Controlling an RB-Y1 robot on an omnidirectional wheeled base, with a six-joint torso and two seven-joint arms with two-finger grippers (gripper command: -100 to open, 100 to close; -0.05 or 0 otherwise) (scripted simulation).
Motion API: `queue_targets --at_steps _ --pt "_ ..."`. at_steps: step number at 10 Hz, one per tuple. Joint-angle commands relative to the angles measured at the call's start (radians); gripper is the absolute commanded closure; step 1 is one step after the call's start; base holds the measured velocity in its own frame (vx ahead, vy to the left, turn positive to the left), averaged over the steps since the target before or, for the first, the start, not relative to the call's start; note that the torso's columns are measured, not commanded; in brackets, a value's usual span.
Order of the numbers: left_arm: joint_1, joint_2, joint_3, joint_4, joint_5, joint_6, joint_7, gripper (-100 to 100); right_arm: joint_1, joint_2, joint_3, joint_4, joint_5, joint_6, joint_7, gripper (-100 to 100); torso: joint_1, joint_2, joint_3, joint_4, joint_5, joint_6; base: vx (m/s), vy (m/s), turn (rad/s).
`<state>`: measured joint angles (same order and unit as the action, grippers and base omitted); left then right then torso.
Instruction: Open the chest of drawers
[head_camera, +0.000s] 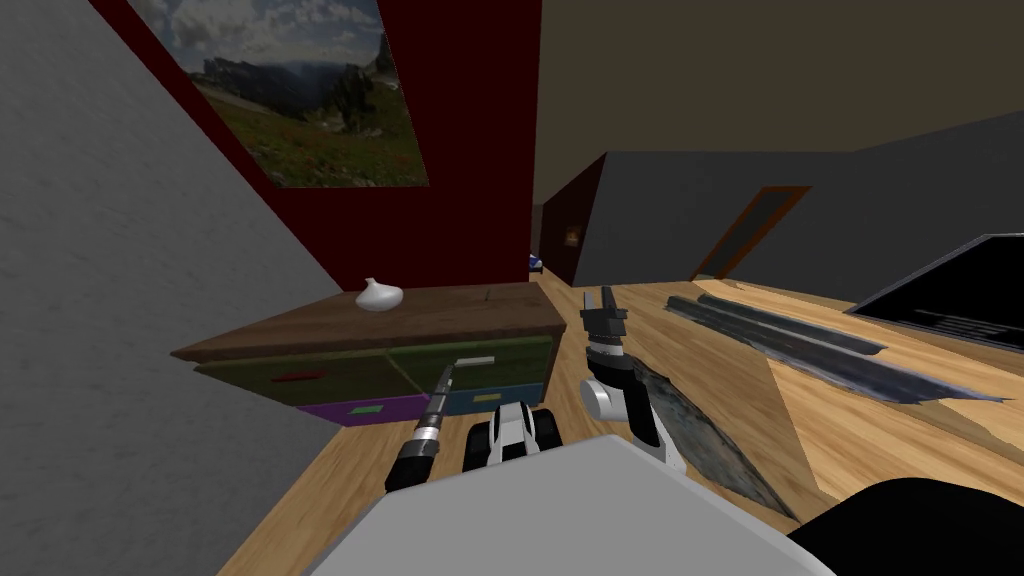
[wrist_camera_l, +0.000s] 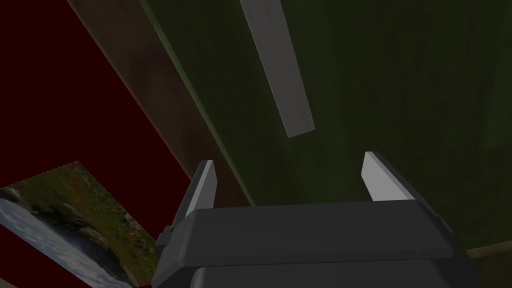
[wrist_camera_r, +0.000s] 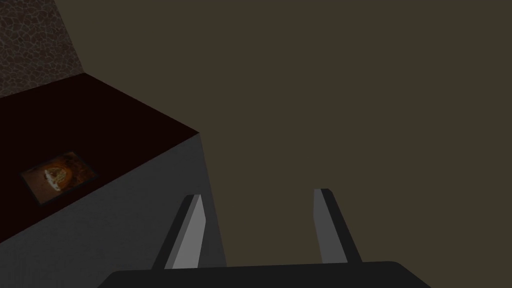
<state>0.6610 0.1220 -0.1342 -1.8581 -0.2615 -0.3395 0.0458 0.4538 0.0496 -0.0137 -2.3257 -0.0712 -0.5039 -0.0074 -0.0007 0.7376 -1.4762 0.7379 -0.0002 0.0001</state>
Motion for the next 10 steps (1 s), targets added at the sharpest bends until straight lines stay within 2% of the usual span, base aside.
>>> queue_targets --at_steps 1,4,6,7,10 --pt "0.019 -0.067 -0.009 0.045 -0.023 0.001 0.005 -100 0.0 0.0 0.0 0.0 0.0 0.0 0.0 0 0.0 0.0 0.0 0.0 0.0 0.0 0.056 0.012 -0.1" --pt "0.024 -0.129 -0.012 0.059 -0.031 0.002 0.005 -100 0.0 0.0 0.0 0.0 0.0 0.0 0.0 0 0.001 0.002 0.001 0.001 0.0 0.0 0.022 0.008 -0.031" --pt "0.021 -0.12 -0.012 0.058 -0.03 0.003 0.006 -100 0.0 0.0 0.0 0.0 0.0 0.0 0.0 0 0.001 0.001 0.001 0.0 0.0 0.0 0.0 0.0 0.0" --pt "0.021 -0.12 -0.012 0.058 -0.03 0.003 0.006 100 0.0 0.0 0.0 0.0 0.0 0.0 0.0 0 0.001 0.001 0.0 0.0 0.0 0.0 0.0 0.0 0.0" --pt "0.055 -0.112 -0.023 0.031 -0.034 -0.003 0.012 100 0.0 0.0 0.0 0.0 0.0 0.0 0.0 0 0.001 0.007 0.005 0.002 0.0 0.0 -0.16 0.001 0.015"
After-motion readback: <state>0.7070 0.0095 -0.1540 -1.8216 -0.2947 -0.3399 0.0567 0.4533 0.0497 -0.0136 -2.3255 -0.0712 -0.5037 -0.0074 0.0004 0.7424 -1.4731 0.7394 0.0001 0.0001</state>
